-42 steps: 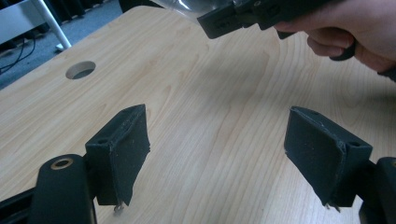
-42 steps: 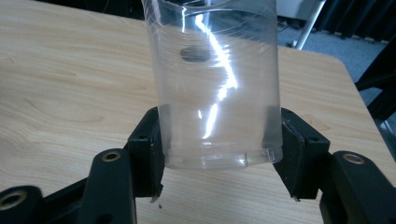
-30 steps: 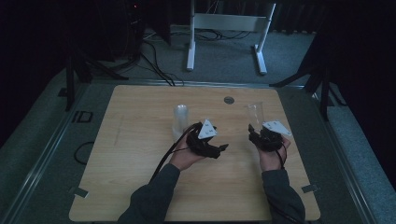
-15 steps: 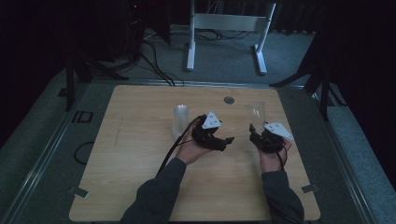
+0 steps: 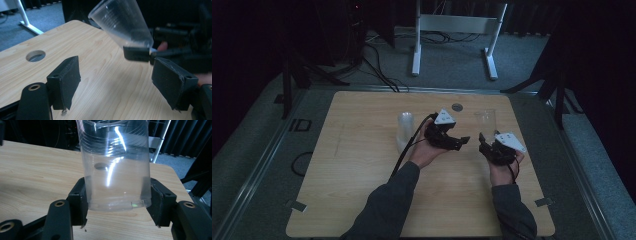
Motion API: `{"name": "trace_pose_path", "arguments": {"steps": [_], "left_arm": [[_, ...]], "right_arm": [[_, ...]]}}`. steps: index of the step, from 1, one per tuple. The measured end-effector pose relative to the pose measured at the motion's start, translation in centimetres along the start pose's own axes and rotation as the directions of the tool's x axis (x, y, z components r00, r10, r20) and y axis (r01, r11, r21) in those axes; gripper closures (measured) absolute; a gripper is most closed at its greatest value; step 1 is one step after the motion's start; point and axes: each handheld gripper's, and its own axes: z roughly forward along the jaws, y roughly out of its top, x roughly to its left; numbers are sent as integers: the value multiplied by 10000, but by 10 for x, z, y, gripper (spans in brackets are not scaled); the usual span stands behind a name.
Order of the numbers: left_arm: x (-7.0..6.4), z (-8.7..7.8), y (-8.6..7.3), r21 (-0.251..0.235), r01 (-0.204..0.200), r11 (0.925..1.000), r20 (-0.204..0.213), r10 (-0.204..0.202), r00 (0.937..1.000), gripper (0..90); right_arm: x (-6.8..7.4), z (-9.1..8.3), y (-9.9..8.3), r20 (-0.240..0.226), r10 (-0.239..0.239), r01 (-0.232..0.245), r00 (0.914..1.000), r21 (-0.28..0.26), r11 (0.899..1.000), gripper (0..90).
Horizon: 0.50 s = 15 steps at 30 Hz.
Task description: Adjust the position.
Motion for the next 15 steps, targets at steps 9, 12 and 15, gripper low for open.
{"name": "trace_pose_path", "arguments": {"steps": [9, 12, 15], "left_arm": [[2, 13, 10, -96, 267, 9996, -212, -269, 9994, 230], [2, 18, 12, -161, 477, 9987, -206, -480, 9986, 231], [0, 23, 13, -151, 493, 9987, -216, -496, 9985, 230]], "right_arm": [[0, -1, -1, 20, 67, -66, 10000, -72, 10000, 418], [1, -1, -1, 31, 42, -42, 10000, -106, 9999, 418], [1, -1, -1, 23, 36, -35, 10000, -136, 9999, 418]]}}
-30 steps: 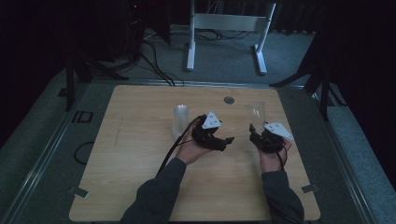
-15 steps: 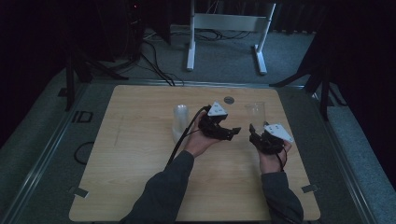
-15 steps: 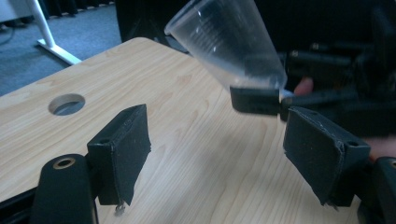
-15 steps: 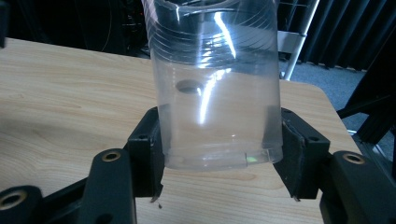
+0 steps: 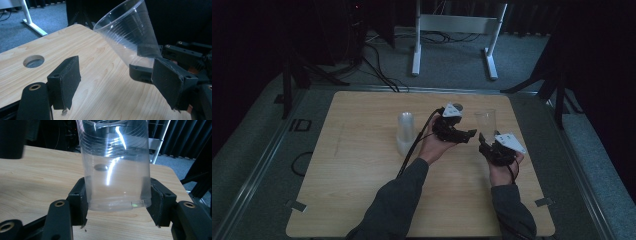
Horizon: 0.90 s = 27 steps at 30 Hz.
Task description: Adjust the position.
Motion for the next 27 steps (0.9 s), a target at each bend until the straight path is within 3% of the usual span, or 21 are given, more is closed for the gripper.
{"name": "trace_pose_path", "arguments": {"steps": [14, 27], "left_arm": [[1, 15, 2, -57, 948, 9955, 533, -944, 9941, 230], [-4, 23, 8, 41, 924, 9957, 659, -925, 9935, 218]], "right_arm": [[1, -2, 0, -27, 69, -69, 10000, -193, 9998, 418], [2, -2, 0, -40, 48, -49, 10000, -258, 9997, 418]]}}
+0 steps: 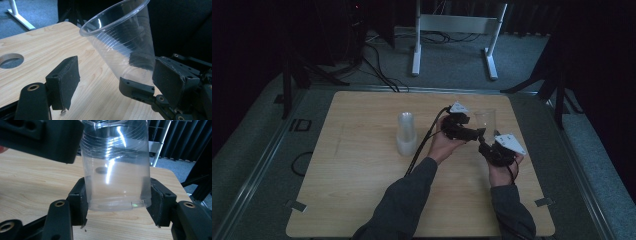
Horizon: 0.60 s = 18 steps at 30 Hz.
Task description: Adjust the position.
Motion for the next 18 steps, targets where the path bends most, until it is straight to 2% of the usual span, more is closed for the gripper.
{"name": "trace_pose_path", "arguments": {"steps": [13, 18], "left_arm": [[1, 6, 3, -145, 381, 9992, 168, -378, 9991, 206], [3, 7, 4, -293, 697, 9971, 356, -687, 9970, 206]], "right_arm": [[6, -1, -1, -19, -246, 246, 9997, -75, 9997, 418], [8, -1, 0, -49, -297, 296, 9995, -136, 9995, 418]]}}
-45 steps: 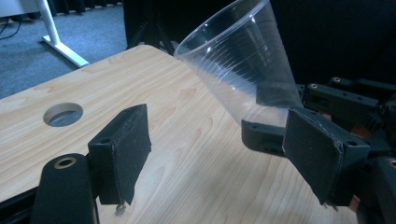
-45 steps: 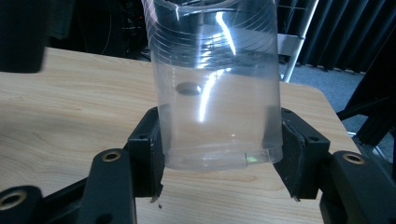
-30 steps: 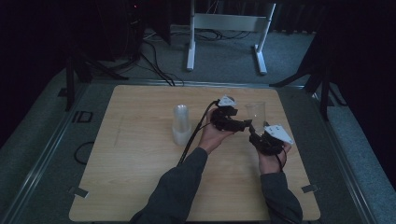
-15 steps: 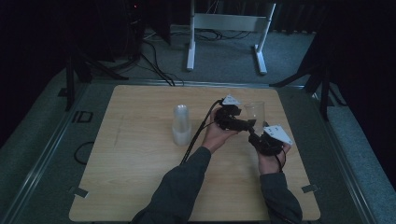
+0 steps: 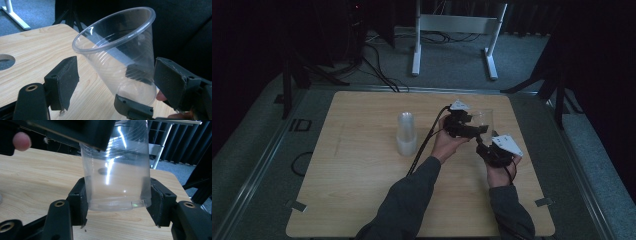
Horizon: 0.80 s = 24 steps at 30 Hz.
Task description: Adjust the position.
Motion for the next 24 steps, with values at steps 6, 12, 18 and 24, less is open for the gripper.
{"name": "trace_pose_path", "arguments": {"steps": [6, 12, 18, 24], "left_arm": [[-1, 2, 0, -125, 131, 9998, 67, -131, 9999, 206], [-2, 2, 0, -262, 176, 9995, 56, -175, 9998, 205], [-1, 2, 1, -427, 376, 9984, 133, -371, 9992, 207], [-1, 1, 1, -525, 433, 9977, 130, -427, 9990, 237]], "right_arm": [[2, 0, 0, -52, -48, 48, 10000, -20, 10000, 417], [4, -1, -1, -79, -110, 109, 9999, -119, 9999, 417], [5, -1, -2, -134, -138, 136, 9998, -127, 9998, 417], [5, -1, -2, -175, -159, 157, 9997, -124, 9998, 415]]}}
